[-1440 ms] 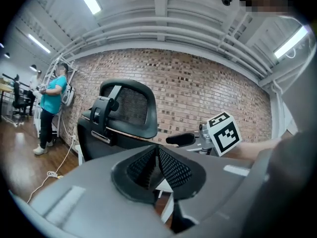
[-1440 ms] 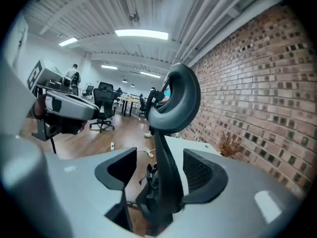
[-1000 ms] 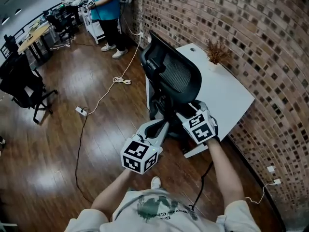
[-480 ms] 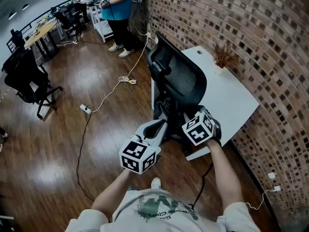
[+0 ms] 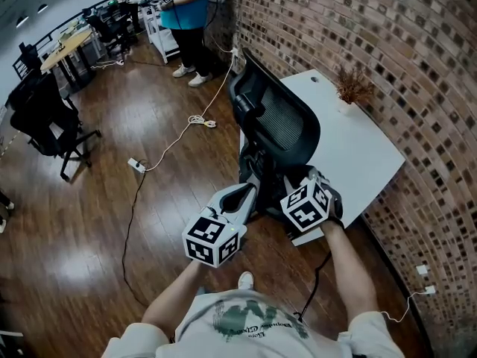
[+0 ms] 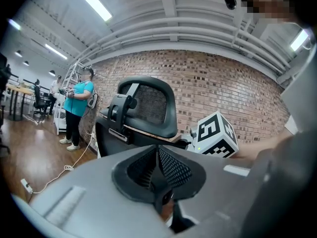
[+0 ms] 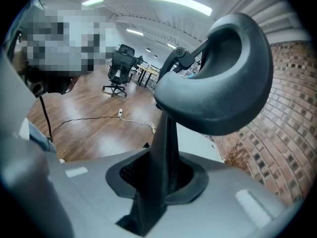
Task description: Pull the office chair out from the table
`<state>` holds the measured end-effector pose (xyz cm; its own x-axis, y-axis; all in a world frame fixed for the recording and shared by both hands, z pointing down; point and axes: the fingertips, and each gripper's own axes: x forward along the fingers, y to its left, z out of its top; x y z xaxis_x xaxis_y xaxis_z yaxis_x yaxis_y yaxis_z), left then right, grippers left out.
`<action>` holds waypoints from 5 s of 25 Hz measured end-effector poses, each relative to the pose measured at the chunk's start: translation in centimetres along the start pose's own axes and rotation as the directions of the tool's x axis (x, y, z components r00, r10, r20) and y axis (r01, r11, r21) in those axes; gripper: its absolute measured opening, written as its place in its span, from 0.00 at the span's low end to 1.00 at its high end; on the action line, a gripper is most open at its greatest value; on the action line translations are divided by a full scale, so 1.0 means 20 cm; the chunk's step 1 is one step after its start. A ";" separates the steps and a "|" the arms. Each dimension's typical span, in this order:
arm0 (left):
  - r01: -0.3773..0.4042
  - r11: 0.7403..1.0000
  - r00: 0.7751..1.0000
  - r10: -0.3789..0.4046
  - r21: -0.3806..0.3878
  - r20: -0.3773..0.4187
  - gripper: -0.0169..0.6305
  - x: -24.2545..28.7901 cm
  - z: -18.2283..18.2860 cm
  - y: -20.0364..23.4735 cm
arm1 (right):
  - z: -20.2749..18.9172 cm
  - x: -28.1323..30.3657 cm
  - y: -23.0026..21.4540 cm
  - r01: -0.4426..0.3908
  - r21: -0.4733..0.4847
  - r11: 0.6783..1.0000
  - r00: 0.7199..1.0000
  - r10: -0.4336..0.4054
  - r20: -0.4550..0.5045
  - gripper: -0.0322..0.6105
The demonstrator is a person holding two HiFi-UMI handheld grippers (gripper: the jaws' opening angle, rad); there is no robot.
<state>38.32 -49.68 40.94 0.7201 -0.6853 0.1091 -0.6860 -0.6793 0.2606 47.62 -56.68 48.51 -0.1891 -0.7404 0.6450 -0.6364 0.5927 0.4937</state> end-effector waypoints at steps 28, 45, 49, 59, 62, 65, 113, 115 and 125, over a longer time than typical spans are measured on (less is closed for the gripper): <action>0.042 0.999 0.999 -0.042 -0.019 -0.015 0.05 -1.04 -0.09 0.37 | 0.55 -0.11 0.77 0.056 0.027 0.998 0.998 -0.056 -0.009 0.19; -0.057 0.998 0.998 0.058 -0.015 0.035 0.05 -1.33 -0.04 0.49 | 0.77 -0.22 1.15 0.064 0.044 0.997 0.998 -0.065 0.020 0.20; -0.067 0.998 0.997 0.067 -0.009 0.042 0.05 -1.45 -0.06 0.44 | 0.81 -0.26 1.26 0.064 0.039 0.997 0.997 -0.065 0.029 0.20; -0.147 0.989 0.988 0.147 -0.006 0.043 0.05 -1.93 -0.16 0.36 | 0.91 -0.43 1.58 0.038 0.015 0.999 0.997 -0.039 0.060 0.21; -0.161 0.987 0.986 0.161 -0.002 0.041 0.05 -2.08 -0.17 0.34 | 0.94 -0.50 1.72 0.024 0.012 1.000 0.997 -0.024 0.067 0.21; -0.171 0.985 0.985 0.170 0.013 0.026 0.05 -2.22 -0.18 0.30 | 0.98 -0.57 1.86 0.006 0.002 1.000 0.997 -0.006 0.079 0.21; -0.115 0.993 0.992 0.116 -0.029 0.055 0.05 -3.72 -0.34 0.42 | 1.47 -1.27 3.38 0.006 -0.099 0.995 0.993 0.005 0.116 0.24; -0.112 0.993 0.992 0.113 -0.031 0.060 0.05 -3.73 -0.34 0.42 | 1.47 -1.27 3.39 0.014 -0.106 0.994 0.994 -0.002 0.109 0.24; -0.079 0.996 0.991 0.082 -0.031 0.102 0.05 -3.82 -0.28 0.37 | 1.49 -1.34 3.37 0.144 -0.065 0.988 0.976 -0.130 0.177 0.30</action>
<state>-21.23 -0.83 39.92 0.6470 -0.7618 0.0321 -0.7374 -0.6143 0.2808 -12.53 -6.39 47.16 -0.2338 -0.8556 0.4619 -0.6071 0.4995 0.6179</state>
